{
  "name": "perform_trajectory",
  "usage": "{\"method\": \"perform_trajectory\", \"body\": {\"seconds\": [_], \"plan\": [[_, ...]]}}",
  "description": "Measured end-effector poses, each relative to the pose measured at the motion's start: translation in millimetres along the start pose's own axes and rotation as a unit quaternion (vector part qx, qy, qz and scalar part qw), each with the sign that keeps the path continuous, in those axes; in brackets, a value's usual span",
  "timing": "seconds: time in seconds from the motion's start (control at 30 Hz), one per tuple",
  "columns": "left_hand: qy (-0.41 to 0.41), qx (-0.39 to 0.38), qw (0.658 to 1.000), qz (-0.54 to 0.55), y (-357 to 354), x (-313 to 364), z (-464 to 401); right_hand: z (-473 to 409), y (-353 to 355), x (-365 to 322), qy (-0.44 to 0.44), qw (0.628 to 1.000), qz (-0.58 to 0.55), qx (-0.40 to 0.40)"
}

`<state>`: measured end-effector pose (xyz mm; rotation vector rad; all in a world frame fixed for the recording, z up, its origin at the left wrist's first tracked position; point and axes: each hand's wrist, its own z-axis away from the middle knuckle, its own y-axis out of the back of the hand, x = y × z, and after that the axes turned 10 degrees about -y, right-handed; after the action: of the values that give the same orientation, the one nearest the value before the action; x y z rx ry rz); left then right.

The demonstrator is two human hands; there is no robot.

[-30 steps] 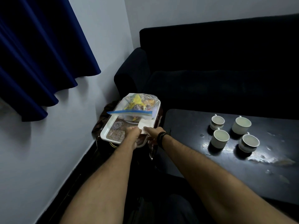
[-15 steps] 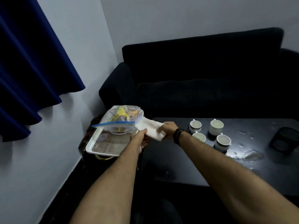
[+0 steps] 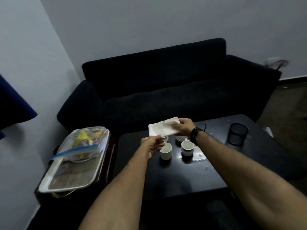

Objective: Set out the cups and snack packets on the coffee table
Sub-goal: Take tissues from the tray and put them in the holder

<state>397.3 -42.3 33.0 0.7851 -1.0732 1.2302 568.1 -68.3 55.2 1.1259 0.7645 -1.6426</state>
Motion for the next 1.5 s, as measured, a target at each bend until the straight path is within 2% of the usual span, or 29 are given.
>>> {"method": "perform_trajectory", "body": {"seconds": [0.13, 0.3, 0.47, 0.57, 0.83, 1.23, 1.43, 1.5], "plan": [[0.011, -0.069, 0.994, -0.085, -56.8, -13.7, -5.4, -1.8, 77.2, -1.4, 0.005, 0.997, 0.002, 0.076], [-0.058, -0.142, 0.963, -0.221, -126.7, -29.3, -15.3, -1.3, 179.9, -0.3, -0.007, 0.984, 0.054, 0.168], [-0.085, -0.175, 0.945, -0.262, -177.8, -45.3, -25.4, -7.2, 265.4, 5.5, -0.018, 0.931, 0.180, 0.317], [-0.086, -0.185, 0.939, -0.277, -200.0, -57.5, -33.5, -17.7, 299.3, 9.9, -0.011, 0.911, 0.194, 0.365], [-0.089, -0.178, 0.922, -0.333, -222.7, -86.4, -51.5, -48.4, 335.0, 8.1, -0.032, 0.890, 0.240, 0.386], [-0.073, -0.194, 0.905, -0.372, -230.9, -112.3, -61.9, -89.7, 333.1, 41.5, -0.063, 0.871, 0.385, 0.299], [-0.062, -0.191, 0.904, -0.378, -227.0, -121.8, -69.4, -95.0, 327.8, 49.1, -0.036, 0.824, 0.462, 0.325], [-0.057, -0.188, 0.904, -0.381, -224.7, -123.8, -71.3, -95.8, 327.6, 54.4, -0.040, 0.819, 0.481, 0.311]]}}
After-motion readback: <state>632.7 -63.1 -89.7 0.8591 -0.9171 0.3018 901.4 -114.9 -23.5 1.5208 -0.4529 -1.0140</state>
